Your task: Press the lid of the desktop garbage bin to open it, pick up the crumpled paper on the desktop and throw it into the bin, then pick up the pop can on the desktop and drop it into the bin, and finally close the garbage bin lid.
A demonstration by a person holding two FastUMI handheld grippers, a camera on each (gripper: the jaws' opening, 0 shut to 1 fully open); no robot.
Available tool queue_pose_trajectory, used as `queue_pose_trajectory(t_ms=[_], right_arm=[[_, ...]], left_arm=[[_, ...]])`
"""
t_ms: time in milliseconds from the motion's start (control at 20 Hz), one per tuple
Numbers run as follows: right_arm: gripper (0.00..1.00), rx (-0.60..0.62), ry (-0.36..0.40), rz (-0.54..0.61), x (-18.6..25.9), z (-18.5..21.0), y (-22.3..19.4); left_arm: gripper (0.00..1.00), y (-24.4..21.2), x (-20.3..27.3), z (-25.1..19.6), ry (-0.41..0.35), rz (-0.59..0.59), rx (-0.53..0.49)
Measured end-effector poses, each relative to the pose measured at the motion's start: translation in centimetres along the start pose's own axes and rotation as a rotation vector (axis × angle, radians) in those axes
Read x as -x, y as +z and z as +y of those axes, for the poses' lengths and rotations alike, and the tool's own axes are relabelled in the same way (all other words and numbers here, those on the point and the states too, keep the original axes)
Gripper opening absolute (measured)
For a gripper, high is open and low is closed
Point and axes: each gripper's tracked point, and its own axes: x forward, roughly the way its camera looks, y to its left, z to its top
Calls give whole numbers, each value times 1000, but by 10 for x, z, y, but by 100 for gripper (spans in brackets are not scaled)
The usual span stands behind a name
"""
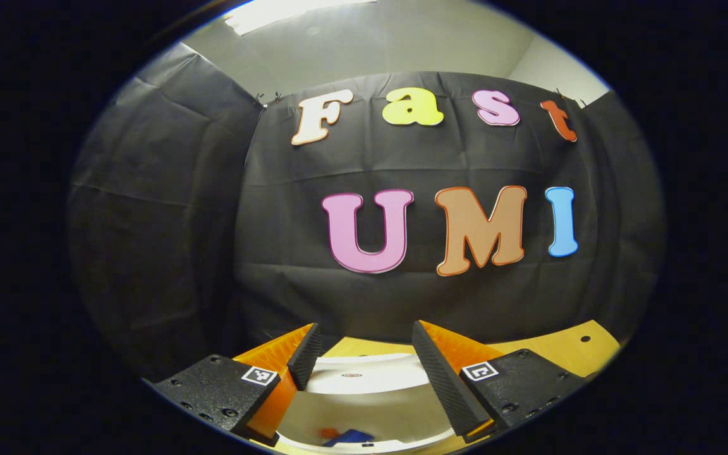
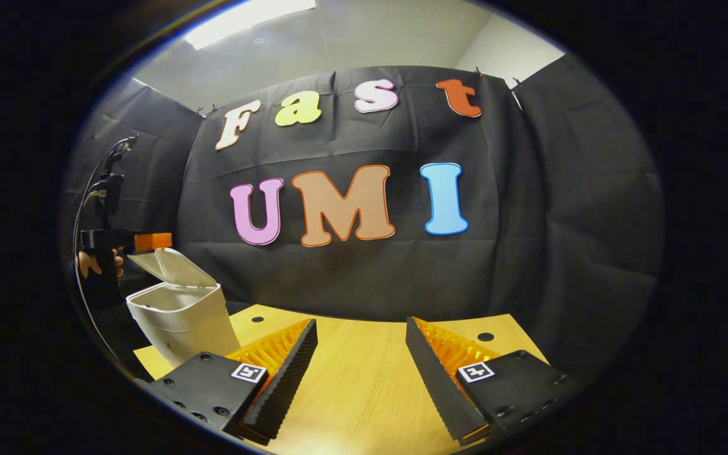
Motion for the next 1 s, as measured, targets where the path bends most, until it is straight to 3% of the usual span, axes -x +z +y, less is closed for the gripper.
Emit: queue_pose_trajectory(t_ms=[150, 450, 800, 1000], right_arm=[[94, 17, 10, -1, -3, 3, 2], [94, 21, 20, 11, -6, 12, 0], [96, 87, 37, 76, -9, 36, -15], [94, 98, 75, 91, -6, 56, -19]], left_arm=[[96, -23, 7, -6, -11, 45, -4], [93, -76, 18, -5, 3, 122, 11], [91, -96, 15, -12, -12, 133, -59], [91, -99, 23, -12, -37, 139, 39]])
